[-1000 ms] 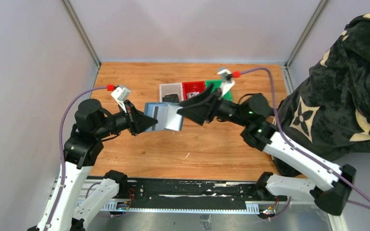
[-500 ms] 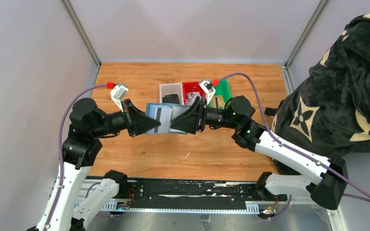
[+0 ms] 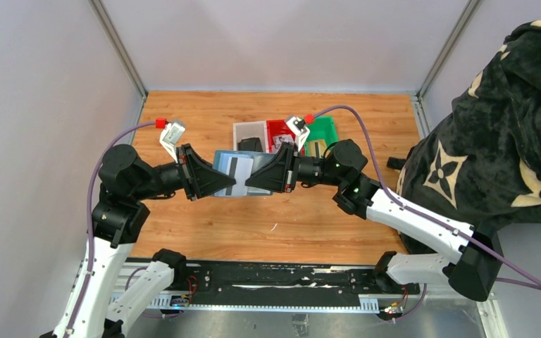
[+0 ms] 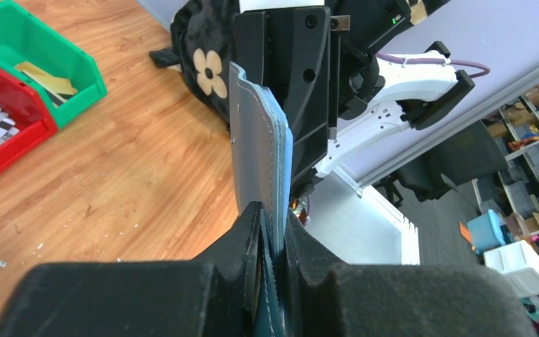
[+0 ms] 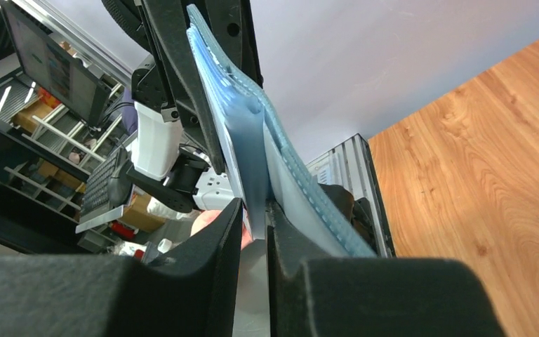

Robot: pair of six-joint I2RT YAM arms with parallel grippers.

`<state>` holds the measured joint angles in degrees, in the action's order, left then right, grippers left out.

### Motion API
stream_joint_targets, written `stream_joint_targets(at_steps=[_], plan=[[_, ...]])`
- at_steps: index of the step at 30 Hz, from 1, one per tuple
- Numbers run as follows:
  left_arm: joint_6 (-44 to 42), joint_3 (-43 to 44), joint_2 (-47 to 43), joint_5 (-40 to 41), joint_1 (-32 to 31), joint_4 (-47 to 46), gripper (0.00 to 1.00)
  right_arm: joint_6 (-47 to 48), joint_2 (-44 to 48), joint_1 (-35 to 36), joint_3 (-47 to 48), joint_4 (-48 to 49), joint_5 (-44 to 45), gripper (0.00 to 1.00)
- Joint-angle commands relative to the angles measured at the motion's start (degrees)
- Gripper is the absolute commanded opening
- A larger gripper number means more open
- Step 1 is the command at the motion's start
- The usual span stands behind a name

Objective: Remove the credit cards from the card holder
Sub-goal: Remove the credit card from the card holder.

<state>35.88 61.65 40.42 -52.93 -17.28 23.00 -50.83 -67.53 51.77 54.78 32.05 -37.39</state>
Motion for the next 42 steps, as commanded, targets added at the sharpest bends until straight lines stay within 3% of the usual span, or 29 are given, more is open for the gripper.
stream_joint_targets(at_steps=[1, 4, 7, 10, 17, 28, 32, 35, 39, 42], plan=[[1.43, -0.93, -0.10, -1.25, -0.04, -1.93, 0.18, -1.55, -1.23, 1.14, 1.66, 3.85, -1.33, 0.14], [1.81, -0.87, -0.07, -1.58, -0.04, -2.37, 0.23, -1.49, -1.09, 1.14, 1.02, 3.81, -0.93, 0.07], [3.60, -1.21, -0.23, -2.67, -0.04, -3.95, 0.36, -1.28, -0.22, 1.14, -0.22, 4.00, -0.55, 0.01], [7.29, -2.22, -0.56, -4.08, -0.04, -7.64, 0.38, -1.12, 0.90, 1.14, -1.59, 4.80, -0.32, 0.00], [11.75, -3.38, -1.21, -4.35, 0.01, -12.60, 0.22, -2.08, 3.28, 1.06, -5.59, 7.89, 0.16, 0.00], [12.07, -3.42, -1.70, -3.48, 0.01, -13.09, 0.09, -2.26, 4.86, 1.07, -7.85, 8.81, -0.06, 0.00], [11.45, -3.40, -1.92, -3.00, 0.05, -12.80, 0.03, -3.91, 4.26, 1.05, -7.13, 10.68, 0.43, 0.27], [10.46, -3.34, -2.13, -2.27, 0.05, -12.13, 0.00, -6.34, 2.91, 1.11, -5.82, 14.89, 0.40, 0.40], [8.72, -3.28, -2.26, -1.27, 0.05, -10.37, 0.00, -8.41, 0.88, 1.14, -3.74, 18.19, -0.18, 0.41], [7.24, -3.21, -2.33, -0.53, 0.05, -8.82, 0.00, -9.10, -0.52, 1.14, -2.93, 19.41, -0.54, 0.33]])
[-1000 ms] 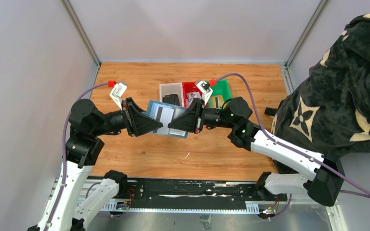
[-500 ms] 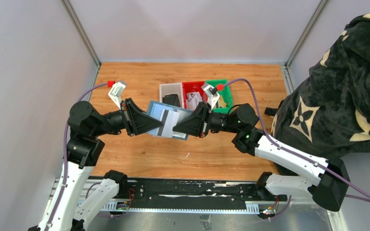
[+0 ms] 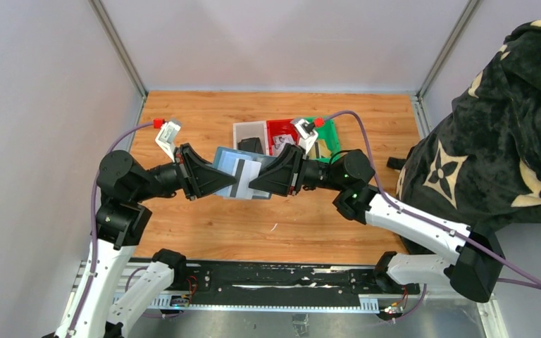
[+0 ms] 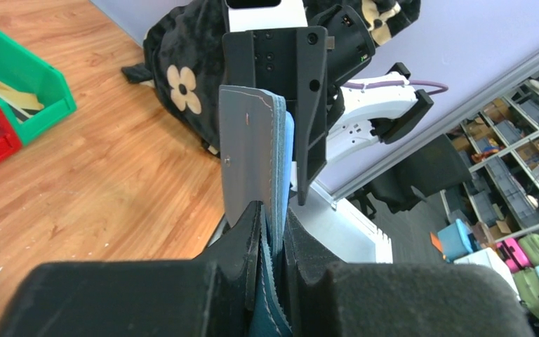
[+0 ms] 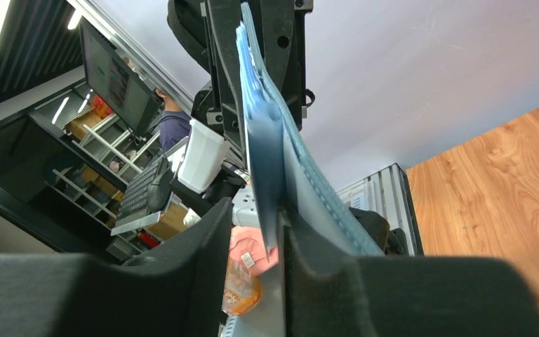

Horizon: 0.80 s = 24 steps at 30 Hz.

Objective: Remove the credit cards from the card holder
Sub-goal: Remove the credit card from the card holder.

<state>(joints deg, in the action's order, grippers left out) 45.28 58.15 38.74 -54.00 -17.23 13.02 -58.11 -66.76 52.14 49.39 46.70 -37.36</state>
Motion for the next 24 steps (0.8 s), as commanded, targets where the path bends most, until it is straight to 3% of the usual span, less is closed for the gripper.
stream_joint_targets(at_steps=[1, 4, 6, 19, 24], plan=[[-2.65, 0.42, -0.61, 0.67, 0.01, 1.77, 0.00, -2.17, -1.56, 0.70, 2.50, 5.48, -0.71, 0.27], [-4.53, 1.17, -0.21, 1.02, 0.01, 3.97, 0.00, -2.57, -1.61, 0.68, 1.86, 6.40, -0.96, 0.07], [-5.20, 1.58, -0.07, 1.00, 0.01, 4.51, 0.00, -2.17, -0.61, 0.24, 0.39, 5.82, -0.38, 0.00], [-5.51, 2.67, -0.07, 0.85, 0.01, 4.39, 0.00, 1.44, 14.11, -7.25, -8.39, -3.80, -1.31, 0.00], [-6.35, 3.10, 0.28, 1.07, 0.01, 5.16, 0.00, 10.11, 19.48, -12.99, -3.63, -22.79, -0.73, 0.00]])
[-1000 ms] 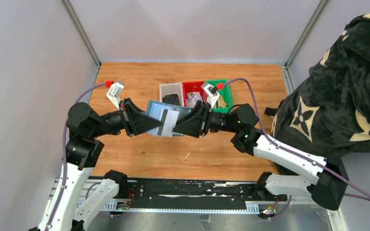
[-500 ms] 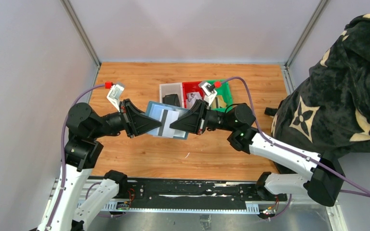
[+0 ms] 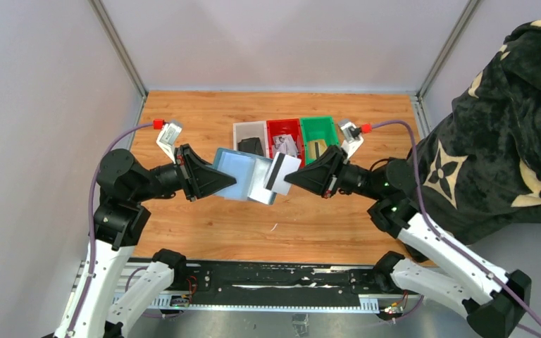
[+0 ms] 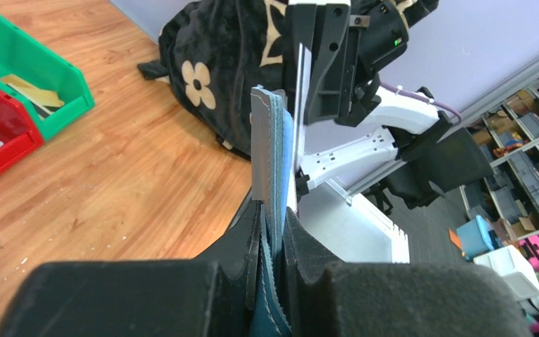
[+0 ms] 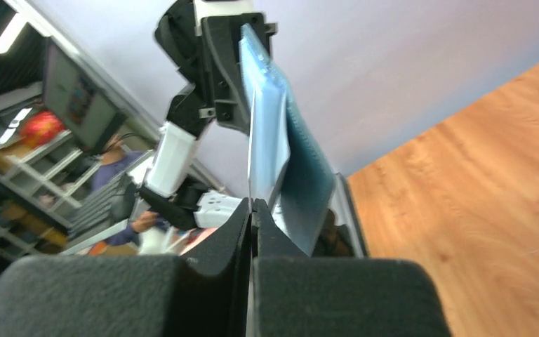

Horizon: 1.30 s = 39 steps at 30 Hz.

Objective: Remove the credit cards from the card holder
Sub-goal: Remove the credit card from the card holder, then place the credit card in the storage box.

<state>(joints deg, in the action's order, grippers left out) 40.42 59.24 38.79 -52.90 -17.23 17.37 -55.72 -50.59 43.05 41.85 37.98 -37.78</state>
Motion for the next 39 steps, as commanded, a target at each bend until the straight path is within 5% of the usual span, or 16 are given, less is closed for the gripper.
stream_joint_targets(at_steps=[1, 8, 19, 30, 39], plan=[[-2.17, 2.20, 0.33, 0.13, 0.01, 1.34, 0.00, 9.93, 3.50, -5.84, 5.03, -18.64, 0.28, 0.00], [-5.76, 2.84, 0.87, -1.83, 0.01, 3.56, 0.00, 20.13, -7.10, -16.08, 12.05, -34.07, 2.85, 0.00], [-27.12, 7.94, 3.38, 2.62, 0.05, 23.16, 0.00, 35.98, -46.36, -18.36, 37.10, -50.75, 8.98, 0.00], [-33.87, 9.41, 6.76, 5.27, 0.01, 28.74, 0.01, 40.39, -70.16, -19.05, 59.78, -60.39, 13.02, 0.02], [-36.23, 9.15, 9.41, 7.30, 0.01, 30.08, 0.01, 40.26, -69.76, -18.85, 58.96, -62.43, 15.12, 0.42]])
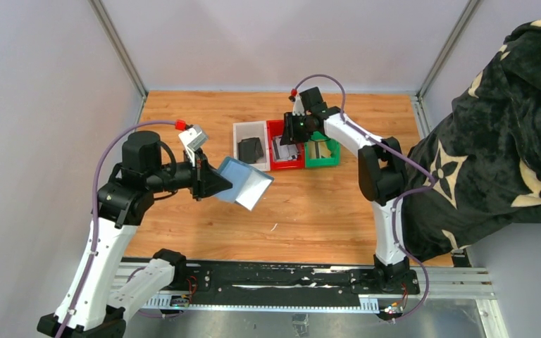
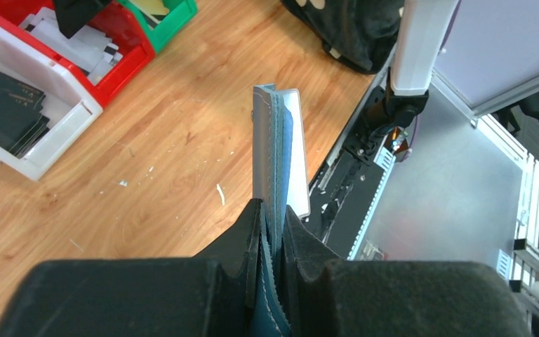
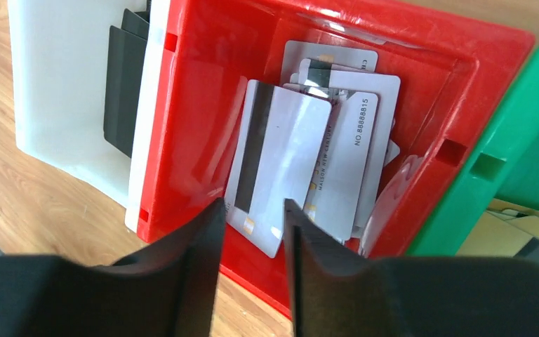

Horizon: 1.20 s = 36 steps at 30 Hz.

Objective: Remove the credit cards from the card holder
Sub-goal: Place the credit card in the storage box, then place the card holder at the center of the board.

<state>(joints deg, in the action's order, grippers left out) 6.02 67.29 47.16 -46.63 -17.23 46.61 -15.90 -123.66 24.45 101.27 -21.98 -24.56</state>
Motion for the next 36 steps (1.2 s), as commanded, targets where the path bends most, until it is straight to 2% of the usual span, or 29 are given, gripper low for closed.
stream_joint_targets(at_steps=[1, 6, 10, 15, 22, 25, 27, 33, 36], plan=[[-2.15, 1.31, 1.54, 1.04, 0.01, 1.11, 0.01, 0.36, 4.88, -0.15, -0.99, -2.44, 2.21, 0.46], [-4.27, 2.00, 3.32, 1.16, 0.01, 2.62, 0.01, -0.79, 16.75, 0.54, -5.62, -0.95, 0.83, 0.53], [-9.30, 0.65, 3.79, 2.88, 0.01, 3.09, 0.00, -4.94, 28.64, 2.06, -15.79, 7.95, -6.71, 0.67], [-18.32, -0.05, 6.51, 6.00, 0.01, 6.10, 0.00, -8.58, 39.86, 6.60, -29.83, 15.88, -9.45, 0.72], [-21.26, 0.43, 9.69, 5.20, -0.08, 7.39, 0.00, -12.94, 46.75, 13.15, -40.09, 26.69, -14.78, 0.75], [-24.73, -1.65, 10.99, 8.32, -0.63, 7.46, 0.02, -11.50, 49.49, 13.06, -42.48, 23.82, -11.94, 0.76], [-26.11, -3.24, 13.36, 11.01, -0.78, 7.49, 0.06, -10.78, 51.39, 12.79, -44.33, 22.38, -9.30, 0.76], [-29.28, -4.53, 25.46, 21.17, -0.95, 7.69, 0.09, -9.52, 56.85, 10.09, -50.15, 14.76, 2.01, 0.76], [-32.47, -3.42, 31.54, 23.10, -1.08, 7.48, 0.17, -9.41, 59.65, 8.19, -52.55, 12.23, 9.23, 0.76]])
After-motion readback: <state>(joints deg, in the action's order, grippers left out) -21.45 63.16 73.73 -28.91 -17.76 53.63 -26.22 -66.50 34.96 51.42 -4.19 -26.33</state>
